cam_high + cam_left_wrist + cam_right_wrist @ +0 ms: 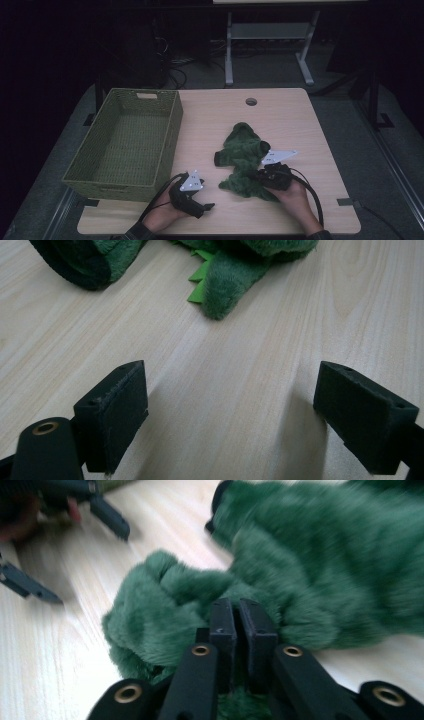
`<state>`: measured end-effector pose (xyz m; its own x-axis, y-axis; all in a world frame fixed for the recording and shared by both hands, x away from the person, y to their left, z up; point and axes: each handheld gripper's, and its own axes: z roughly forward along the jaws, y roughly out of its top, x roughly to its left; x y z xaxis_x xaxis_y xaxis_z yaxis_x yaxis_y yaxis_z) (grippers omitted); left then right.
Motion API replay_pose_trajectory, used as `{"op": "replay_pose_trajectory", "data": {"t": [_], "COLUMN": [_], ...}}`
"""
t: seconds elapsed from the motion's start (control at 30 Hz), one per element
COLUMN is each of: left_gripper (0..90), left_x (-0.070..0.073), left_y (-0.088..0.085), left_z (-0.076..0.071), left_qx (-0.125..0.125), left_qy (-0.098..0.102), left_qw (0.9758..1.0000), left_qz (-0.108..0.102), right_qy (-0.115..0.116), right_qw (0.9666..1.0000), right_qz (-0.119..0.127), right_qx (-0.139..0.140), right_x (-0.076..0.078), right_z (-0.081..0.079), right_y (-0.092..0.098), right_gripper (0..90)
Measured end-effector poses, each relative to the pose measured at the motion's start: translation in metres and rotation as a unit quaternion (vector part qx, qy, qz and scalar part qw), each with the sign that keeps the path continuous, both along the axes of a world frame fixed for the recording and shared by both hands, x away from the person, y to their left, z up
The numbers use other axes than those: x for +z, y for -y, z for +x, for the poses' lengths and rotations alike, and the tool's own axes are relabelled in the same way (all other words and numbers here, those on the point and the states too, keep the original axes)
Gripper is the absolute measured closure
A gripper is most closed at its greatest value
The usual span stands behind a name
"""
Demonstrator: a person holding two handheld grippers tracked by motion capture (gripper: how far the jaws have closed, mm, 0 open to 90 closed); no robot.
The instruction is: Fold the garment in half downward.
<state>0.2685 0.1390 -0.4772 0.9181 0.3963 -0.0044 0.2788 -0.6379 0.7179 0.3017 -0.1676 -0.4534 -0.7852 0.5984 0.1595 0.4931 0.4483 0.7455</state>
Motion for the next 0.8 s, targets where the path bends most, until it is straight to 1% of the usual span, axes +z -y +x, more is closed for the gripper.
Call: {"op": "replay_pose_trajectory", "data": {"t": [0.07,0.1,0.17,0.2,0.27,0.3,0.33,0.4,0.47,0.5,0.53,0.57,0.6,0.67,0.7,0.77,0.8], "left_gripper": [13.4,13.4,13.4,13.4,13.4,13.4,13.4,13.4,13.4,13.4,13.4,13.4,13.4,13.4,13.4,13.4,13.4], "left_x": [0.000,0.000,0.000,0.000,0.000,0.000,0.000,0.000,0.000,0.000,0.000,0.000,0.000,0.000,0.000,0.000,0.000], "left_y": [0.000,0.000,0.000,0.000,0.000,0.000,0.000,0.000,0.000,0.000,0.000,0.000,0.000,0.000,0.000,0.000,0.000], "left_z": [0.000,0.000,0.000,0.000,0.000,0.000,0.000,0.000,0.000,0.000,0.000,0.000,0.000,0.000,0.000,0.000,0.000], "left_qx": [-0.001,0.000,-0.001,-0.001,-0.001,0.000,-0.001,0.000,0.000,0.000,-0.001,0.000,0.001,0.001,0.001,0.000,0.000], "left_qy": [0.000,0.000,0.000,0.000,0.000,0.000,0.000,0.000,0.000,0.000,0.000,0.000,0.000,0.000,0.000,0.000,0.000], "left_qw": [1.0000,1.0000,1.0000,1.0000,1.0000,1.0000,1.0000,1.0000,1.0000,1.0000,1.0000,1.0000,1.0000,1.0000,1.0000,1.0000,1.0000], "left_qz": [0.001,0.001,0.001,0.001,0.001,0.000,0.001,0.000,0.000,0.001,0.001,0.000,-0.001,-0.002,-0.002,0.000,0.000], "right_qy": [-0.003,-0.008,-0.010,-0.014,-0.019,-0.017,-0.010,0.002,0.016,0.020,0.019,0.023,0.022,0.025,0.023,0.025,0.027], "right_qw": [0.9999,0.9998,0.9989,0.9987,0.9987,0.9988,0.9990,0.9998,0.9999,0.9998,0.9998,0.9997,0.9997,0.9995,0.9994,0.9990,0.9989], "right_qz": [-0.013,-0.017,-0.041,-0.046,-0.043,-0.042,-0.041,-0.019,-0.001,0.002,0.007,0.008,0.007,0.000,0.002,0.007,0.005], "right_qx": [0.008,0.010,0.019,0.018,0.016,0.016,0.014,0.007,0.000,-0.001,-0.008,-0.008,-0.011,-0.020,-0.026,-0.035,-0.038], "right_x": [-0.006,-0.008,-0.013,-0.014,-0.014,-0.013,-0.011,-0.002,0.008,0.011,0.014,0.015,0.015,0.016,0.016,0.015,0.013], "right_z": [0.000,0.000,0.000,0.000,0.001,0.001,-0.001,-0.004,-0.008,-0.009,-0.013,-0.014,-0.017,-0.024,-0.026,-0.032,-0.035], "right_y": [-0.007,-0.010,-0.017,-0.019,-0.018,-0.017,-0.016,-0.010,0.000,0.004,0.010,0.014,0.019,0.032,0.037,0.050,0.056], "right_gripper": [88.7,89.4,90.0,90.0,90.0,89.3,85.5,80.2,77.6,76.8,75.2,74.5,73.5,70.4,69.8,66.8,65.8]}}
